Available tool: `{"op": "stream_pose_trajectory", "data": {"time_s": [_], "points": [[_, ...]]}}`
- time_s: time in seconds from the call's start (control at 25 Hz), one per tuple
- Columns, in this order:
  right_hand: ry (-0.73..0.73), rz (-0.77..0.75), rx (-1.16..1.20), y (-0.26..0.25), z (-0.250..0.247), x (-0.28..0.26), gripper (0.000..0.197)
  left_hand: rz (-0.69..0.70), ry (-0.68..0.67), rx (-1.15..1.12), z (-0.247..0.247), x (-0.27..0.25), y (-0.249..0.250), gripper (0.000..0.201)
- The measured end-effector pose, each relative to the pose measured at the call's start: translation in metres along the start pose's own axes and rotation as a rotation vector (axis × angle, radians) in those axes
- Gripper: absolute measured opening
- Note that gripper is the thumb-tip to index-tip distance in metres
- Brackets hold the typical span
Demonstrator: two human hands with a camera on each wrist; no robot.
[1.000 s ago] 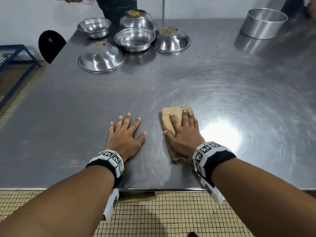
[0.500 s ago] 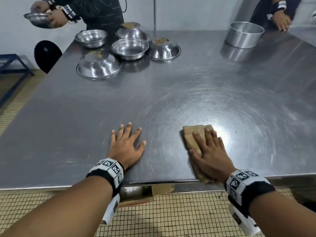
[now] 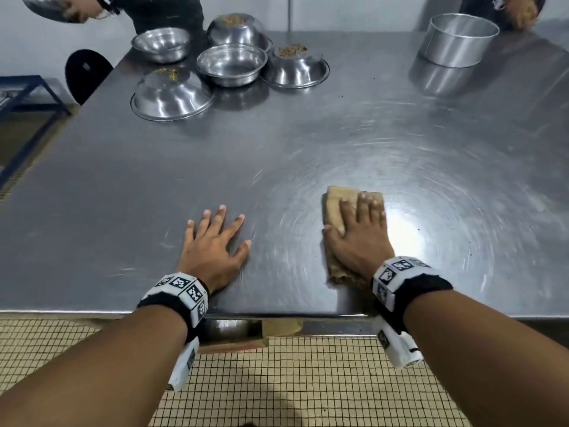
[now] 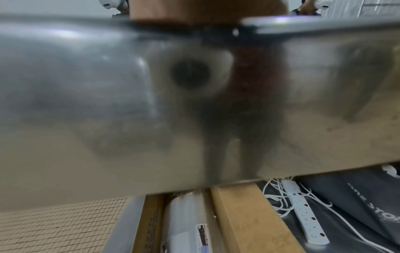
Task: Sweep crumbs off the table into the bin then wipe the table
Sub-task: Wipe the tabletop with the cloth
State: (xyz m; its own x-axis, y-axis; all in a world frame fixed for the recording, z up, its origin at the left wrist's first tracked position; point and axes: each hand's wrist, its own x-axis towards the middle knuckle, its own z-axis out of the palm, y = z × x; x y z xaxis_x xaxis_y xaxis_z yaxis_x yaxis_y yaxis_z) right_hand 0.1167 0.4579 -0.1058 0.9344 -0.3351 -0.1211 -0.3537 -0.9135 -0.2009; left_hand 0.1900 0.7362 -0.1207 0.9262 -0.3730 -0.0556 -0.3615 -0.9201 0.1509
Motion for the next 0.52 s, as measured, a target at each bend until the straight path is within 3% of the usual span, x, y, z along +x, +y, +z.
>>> {"op": "stream_pose_trajectory", "data": {"time_s": [0.16,0.28,0.4,0.52], "points": [[-0.066,-0.237,-0.012,-0.018,0.006,-0.031,0.073,-0.017,-0.003,0.017,0.001,0.001,0.002,0.075],[-0.076,-0.336,-0.004,-0.004,0.004,-0.059,0.071,-0.032,0.022,0.058,-0.004,-0.003,0.007,0.080],[-0.086,-0.343,-0.009,0.029,0.003,-0.084,0.071,-0.022,0.048,0.080,-0.010,-0.010,0.028,0.080],[-0.088,-0.260,0.003,0.078,-0.003,-0.100,0.073,0.057,0.028,0.020,-0.006,-0.008,0.082,0.079]]}}
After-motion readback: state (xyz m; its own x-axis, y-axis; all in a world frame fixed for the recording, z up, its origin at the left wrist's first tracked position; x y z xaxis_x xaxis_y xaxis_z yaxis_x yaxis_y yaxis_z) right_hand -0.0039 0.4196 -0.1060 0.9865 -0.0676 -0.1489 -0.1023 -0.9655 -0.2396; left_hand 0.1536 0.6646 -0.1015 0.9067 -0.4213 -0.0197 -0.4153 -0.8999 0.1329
